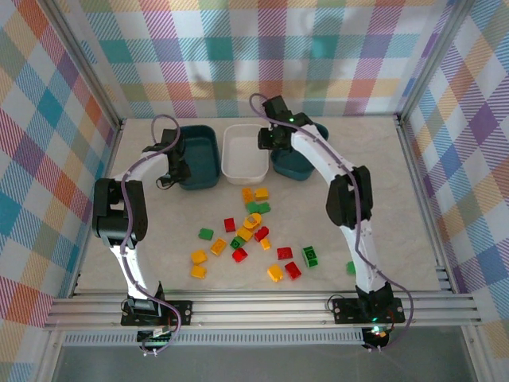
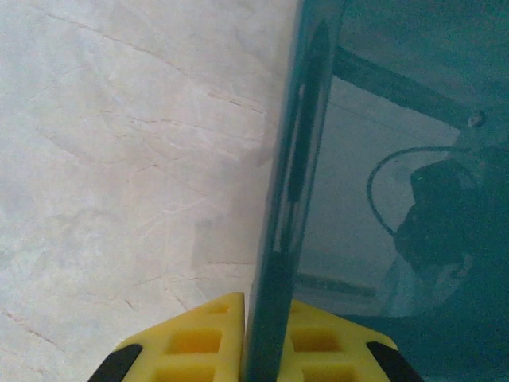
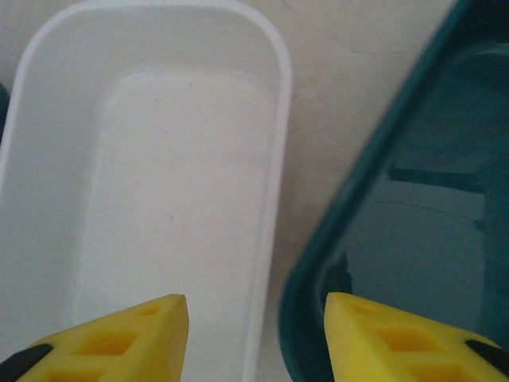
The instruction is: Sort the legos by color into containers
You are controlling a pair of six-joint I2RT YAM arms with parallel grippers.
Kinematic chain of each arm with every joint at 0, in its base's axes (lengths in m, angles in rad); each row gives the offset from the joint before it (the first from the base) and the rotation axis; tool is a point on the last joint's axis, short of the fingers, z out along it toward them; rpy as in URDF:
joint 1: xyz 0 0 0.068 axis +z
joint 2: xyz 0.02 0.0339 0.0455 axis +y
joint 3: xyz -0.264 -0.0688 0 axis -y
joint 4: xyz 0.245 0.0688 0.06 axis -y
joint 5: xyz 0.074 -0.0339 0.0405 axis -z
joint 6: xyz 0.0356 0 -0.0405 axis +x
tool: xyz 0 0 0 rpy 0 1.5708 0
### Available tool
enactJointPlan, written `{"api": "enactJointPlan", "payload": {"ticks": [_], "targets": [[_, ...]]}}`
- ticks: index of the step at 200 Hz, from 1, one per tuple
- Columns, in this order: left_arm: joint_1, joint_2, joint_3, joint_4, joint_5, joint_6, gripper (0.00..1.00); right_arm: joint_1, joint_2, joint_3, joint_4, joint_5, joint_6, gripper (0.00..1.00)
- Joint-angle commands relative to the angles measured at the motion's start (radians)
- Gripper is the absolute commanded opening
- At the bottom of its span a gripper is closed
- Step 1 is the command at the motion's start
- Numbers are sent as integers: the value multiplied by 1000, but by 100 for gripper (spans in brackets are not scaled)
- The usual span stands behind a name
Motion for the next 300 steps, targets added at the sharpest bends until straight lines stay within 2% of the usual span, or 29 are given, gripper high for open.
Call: {"api": "enactJointPlan", "payload": {"ticks": [1, 24, 40, 73, 87, 116, 135, 147, 176, 239, 300], "targets": [[-22, 33, 24, -16, 55, 87, 0, -72, -143, -146, 43, 79, -25, 52], [-33, 44, 24, -6, 81, 109, 0, -152, -240, -335, 109, 92, -16, 59], [-38, 54, 28, -4, 97, 113, 0, -205, -269, -420, 142, 69, -14, 60], [-38, 85, 62, -19, 101, 122, 0, -264, -242, -460, 159, -28, -28, 60], [-39, 99, 85, -29, 98, 130, 6, -272, -214, -454, 158, -61, -35, 59], [-38, 138, 159, -91, 60, 154, 18, -274, -157, -430, 135, -62, -44, 50], [-39, 139, 175, -109, 50, 155, 28, -274, -150, -450, 145, -39, -52, 36], [-39, 130, 175, -112, 53, 148, 29, -274, -154, -468, 153, -8, -58, 27], [-39, 117, 172, -119, 71, 122, 34, -276, -163, -494, 159, 43, -77, 16], [-39, 18, 137, -91, 178, 45, 46, -282, -220, -567, 193, 62, -123, 7], [-42, -73, 94, -73, 221, 19, 47, -276, -303, -668, 260, -23, -216, 7]]}}
